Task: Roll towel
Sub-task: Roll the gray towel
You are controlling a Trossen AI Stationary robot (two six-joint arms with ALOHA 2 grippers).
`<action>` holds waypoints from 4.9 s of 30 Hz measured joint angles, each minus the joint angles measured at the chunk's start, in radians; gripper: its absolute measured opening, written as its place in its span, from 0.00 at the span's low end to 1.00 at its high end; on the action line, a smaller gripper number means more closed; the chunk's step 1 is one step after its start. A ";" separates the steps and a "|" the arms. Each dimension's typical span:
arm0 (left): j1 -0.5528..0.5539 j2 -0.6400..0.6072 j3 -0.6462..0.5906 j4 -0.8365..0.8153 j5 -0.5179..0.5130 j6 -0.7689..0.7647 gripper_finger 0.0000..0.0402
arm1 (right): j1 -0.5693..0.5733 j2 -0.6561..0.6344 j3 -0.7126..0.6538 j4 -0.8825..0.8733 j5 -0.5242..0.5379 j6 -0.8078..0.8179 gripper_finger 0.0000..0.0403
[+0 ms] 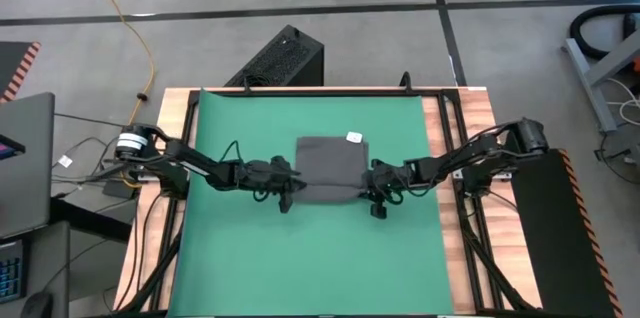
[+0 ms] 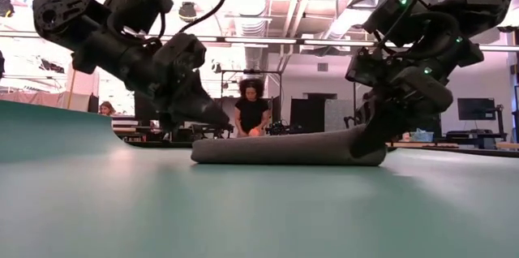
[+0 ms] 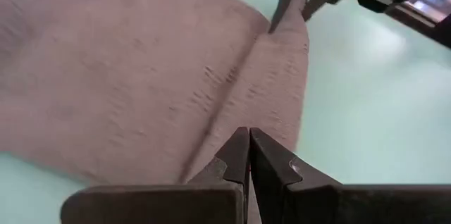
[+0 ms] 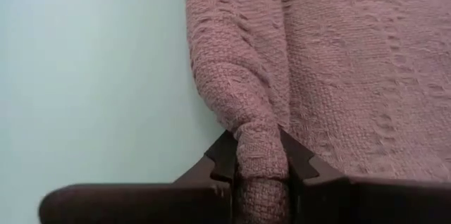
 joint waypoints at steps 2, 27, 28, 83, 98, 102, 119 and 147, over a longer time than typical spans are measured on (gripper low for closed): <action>0.000 -0.001 0.005 -0.006 -0.015 0.075 0.00 | 0.000 -0.001 0.000 0.000 -0.009 -0.001 0.17; 0.015 0.026 0.032 -0.159 0.085 0.284 0.00 | -0.023 -0.001 0.080 -0.147 -0.229 -0.052 0.17; 0.015 0.026 0.032 -0.157 0.092 0.282 0.00 | -0.031 -0.001 0.082 -0.151 -0.246 -0.041 0.17; 0.001 0.297 0.212 -0.142 0.454 0.233 0.00 | -0.133 -0.099 0.086 -0.355 -0.439 0.287 0.17; -0.014 0.297 0.212 -0.136 0.553 0.165 0.00 | -0.239 -0.098 0.085 -0.311 -0.503 0.639 0.17; -0.014 0.297 0.212 -0.125 0.595 0.144 0.00 | -0.253 -0.098 0.085 -0.311 -0.506 0.745 0.17; -0.021 0.211 0.209 -0.132 0.705 -0.034 0.00 | -0.287 -0.098 0.085 -0.427 -0.471 0.798 0.17; -0.129 0.253 0.859 -0.934 0.222 0.759 0.00 | -0.286 -0.098 0.085 -0.425 -0.456 0.719 0.17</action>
